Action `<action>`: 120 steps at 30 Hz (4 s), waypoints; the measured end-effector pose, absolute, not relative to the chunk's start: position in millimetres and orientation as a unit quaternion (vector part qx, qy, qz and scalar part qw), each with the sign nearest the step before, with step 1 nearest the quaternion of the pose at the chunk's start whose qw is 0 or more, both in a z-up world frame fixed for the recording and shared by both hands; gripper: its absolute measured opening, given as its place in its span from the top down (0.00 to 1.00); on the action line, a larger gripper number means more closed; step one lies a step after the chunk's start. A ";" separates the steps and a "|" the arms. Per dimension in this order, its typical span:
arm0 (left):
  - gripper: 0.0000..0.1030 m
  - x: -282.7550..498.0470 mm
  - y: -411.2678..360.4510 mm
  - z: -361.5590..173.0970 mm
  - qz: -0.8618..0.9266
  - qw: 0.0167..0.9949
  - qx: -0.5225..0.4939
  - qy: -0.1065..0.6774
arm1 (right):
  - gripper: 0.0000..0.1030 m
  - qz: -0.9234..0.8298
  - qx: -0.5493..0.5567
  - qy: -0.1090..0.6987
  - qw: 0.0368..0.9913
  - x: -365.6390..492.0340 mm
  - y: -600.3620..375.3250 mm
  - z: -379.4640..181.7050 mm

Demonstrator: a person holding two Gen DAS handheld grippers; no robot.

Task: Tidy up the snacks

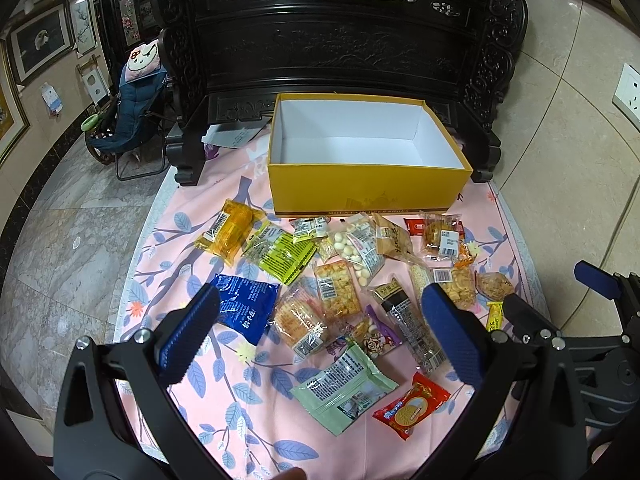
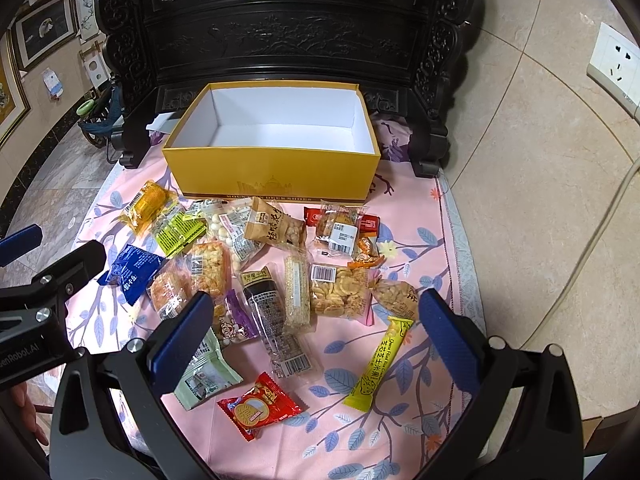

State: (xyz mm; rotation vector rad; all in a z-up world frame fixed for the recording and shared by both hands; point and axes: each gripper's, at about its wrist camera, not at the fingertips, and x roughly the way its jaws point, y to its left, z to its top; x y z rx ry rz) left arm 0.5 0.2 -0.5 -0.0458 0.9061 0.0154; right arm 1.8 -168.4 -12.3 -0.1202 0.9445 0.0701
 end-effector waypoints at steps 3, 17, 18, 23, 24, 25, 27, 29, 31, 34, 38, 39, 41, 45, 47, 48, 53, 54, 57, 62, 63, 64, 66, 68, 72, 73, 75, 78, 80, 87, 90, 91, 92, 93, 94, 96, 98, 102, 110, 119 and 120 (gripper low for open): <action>0.02 0.2 0.2 -0.5 0.007 0.899 -0.022 0.438 | 0.01 0.034 -0.058 0.455 0.888 -0.7 -166.8 -12.3; 0.02 -2.4 -7.0 -7.7 0.007 0.898 -0.023 0.440 | 0.01 0.033 -0.058 0.456 0.888 -0.9 -166.8 -12.1; 0.02 -2.6 -7.3 -7.9 0.007 0.898 -0.023 0.440 | 0.01 0.033 -0.058 0.456 0.887 -0.5 -166.7 -11.5; 0.02 -2.5 -7.5 -8.4 0.006 0.898 -0.024 0.440 | 0.01 0.033 -0.058 0.456 0.887 -1.5 -167.8 -12.9; 0.02 -2.0 -7.1 -7.8 0.006 0.897 -0.024 0.440 | 0.01 0.032 -0.057 0.456 0.887 -2.1 -168.5 -14.2; 0.02 -3.9 -5.7 -7.9 0.006 0.898 -0.024 0.440 | 0.01 0.032 -0.057 0.456 0.887 -2.1 -168.5 -14.0; 0.02 -4.4 -6.0 -8.2 0.007 0.898 -0.024 0.440 | 0.01 0.032 -0.057 0.456 0.887 -1.9 -168.3 -13.4; 0.02 -3.6 -5.6 -7.8 0.006 0.897 -0.024 0.440 | 0.01 0.030 -0.056 0.456 0.888 -4.1 -168.1 -13.9; 0.02 -3.5 -5.6 -7.8 0.006 0.897 -0.024 0.441 | 0.01 0.029 -0.055 0.456 0.888 -5.7 -168.0 -11.2; 0.02 -7.0 -8.9 -9.6 0.006 0.897 -0.024 0.440 | 0.01 0.029 -0.055 0.456 0.888 -6.9 -167.9 -10.0; 0.02 -5.1 -7.6 -8.6 0.006 0.897 -0.024 0.441 | 0.01 0.030 -0.055 0.456 0.888 -6.8 -168.2 -10.7; 0.02 -5.6 -8.0 -9.0 0.006 0.897 -0.024 0.441 | 0.01 0.029 -0.055 0.457 0.888 -6.8 -168.1 -10.8; 0.02 -8.7 -10.4 -9.9 0.007 0.897 -0.025 0.441 | 0.01 0.029 -0.055 0.457 0.887 -6.8 -167.8 -10.7; 0.02 -7.2 -9.1 -9.2 0.006 0.897 -0.025 0.442 | 0.01 0.030 -0.054 0.459 0.886 -9.5 -167.6 -10.5; 0.02 -7.8 -8.9 -10.8 0.006 0.896 -0.026 0.443 | 0.01 0.030 -0.052 0.462 0.885 -9.0 -168.7 -11.4; 0.02 -9.3 -10.6 -12.2 0.006 0.895 -0.027 0.444 | 0.01 0.029 -0.049 0.464 0.884 -8.4 -169.8 -12.4; 0.02 -4.1 -5.4 -19.1 0.001 0.887 -0.030 0.460 | 0.01 0.034 -0.032 0.478 0.877 1.4 -180.9 -26.3; 0.02 -3.0 -7.2 -23.8 0.000 0.887 -0.027 0.461 | 0.01 0.033 -0.032 0.480 0.876 3.9 -183.0 -31.1; 0.02 9.1 -9.2 -48.4 0.001 0.880 -0.019 0.475 | 0.01 0.032 -0.031 0.491 0.870 10.0 -189.7 -50.0; 0.02 16.0 -17.4 -90.6 -0.009 0.860 -0.009 0.510 | 0.01 0.038 -0.030 0.514 0.857 18.4 -203.2 -87.7; 0.02 15.5 -18.3 -98.2 -0.012 0.857 -0.007 0.515 | 0.01 0.038 -0.031 0.518 0.854 20.1 -204.5 -94.7; 0.02 15.2 -19.3 -102.8 -0.013 0.856 -0.005 0.518 | 0.01 0.038 -0.033 0.520 0.852 20.8 -205.0 -100.5; 0.02 15.4 -18.8 -109.4 -0.011 0.855 0.001 0.518 | 0.01 0.038 -0.039 0.523 0.851 24.0 -204.4 -111.6; 0.02 17.2 -15.0 -114.1 -0.005 0.855 0.005 0.518 | 0.01 0.041 -0.040 0.525 0.849 28.4 -201.1 -119.6; 0.02 25.2 1.0 -123.1 0.013 0.855 0.003 0.519 | 0.01 0.068 -0.034 0.527 0.847 40.4 -189.2 -131.5; 0.02 28.5 5.4 -126.2 0.014 0.855 0.005 0.519 | 0.01 0.075 -0.033 0.526 0.846 44.1 -185.4 -133.9; 0.02 34.4 11.2 -132.7 0.012 0.854 0.017 0.519 | 0.01 0.089 -0.031 0.529 0.843 54.0 -177.3 -139.4; 0.02 43.3 21.3 -141.4 0.016 0.853 0.024 0.522 | 0.01 0.097 -0.022 0.529 0.843 67.1 -171.5 -146.5; 0.02 48.8 26.3 -144.7 0.016 0.852 0.019 0.524 | 0.01 0.098 -0.020 0.532 0.841 73.1 -168.7 -150.9; 0.02 66.7 36.1 -158.0 0.022 0.851 0.023 0.525 | 0.21 0.102 0.003 0.563 0.820 93.9 -166.8 -175.2; 0.02 73.4 37.2 -163.4 0.017 0.849 0.024 0.527 | 0.22 0.101 -0.004 0.565 0.819 97.1 -164.8 -181.4; 0.02 74.7 37.4 -164.9 0.017 0.848 0.024 0.529 | 0.23 0.100 -0.008 0.565 0.819 98.3 -162.3 -182.3; 0.02 76.2 37.3 -166.6 0.017 0.848 0.023 0.529 | 0.38 0.098 -0.011 0.563 0.821 99.5 -160.7 -182.4; 0.02 78.3 38.1 -169.0 0.016 0.847 0.022 0.530 | 0.62 0.094 -0.013 0.559 0.824 99.9 -159.9 -181.1; 0.02 79.4 38.2 -170.4 0.017 0.847 0.023 0.531 | 0.71 0.095 -0.009 0.559 0.824 101.5 -160.8 -179.3; 0.02 81.2 39.9 -174.9 0.017 0.844 0.022 0.535 | 0.72 0.094 -0.007 0.566 0.819 102.8 -161.1 -179.3; 0.02 81.5 41.2 -178.5 0.017 0.842 0.022 0.539 | 0.72 0.091 -0.020 0.571 0.816 102.8 -156.8 -180.2; 0.02 81.0 43.4 -181.8 0.013 0.844 0.026 0.536 | 0.72 0.101 -0.012 0.596 0.797 100.8 -148.1 -184.7; 0.02 92.7 54.4 -190.3 0.002 0.849 0.025 0.528 | 0.72 0.107 -0.009 0.608 0.786 108.9 -140.7 -204.1; 0.02 88.0 80.3 -177.1 -0.001 0.843 0.035 0.537 | 0.72 0.110 0.009 0.614 0.782 105.9 -152.8 -200.9; 0.02 86.1 85.6 -178.1 -0.003 0.842 0.030 0.538 | 0.72 0.110 0.010 0.615 0.781 102.7 -155.2 -199.7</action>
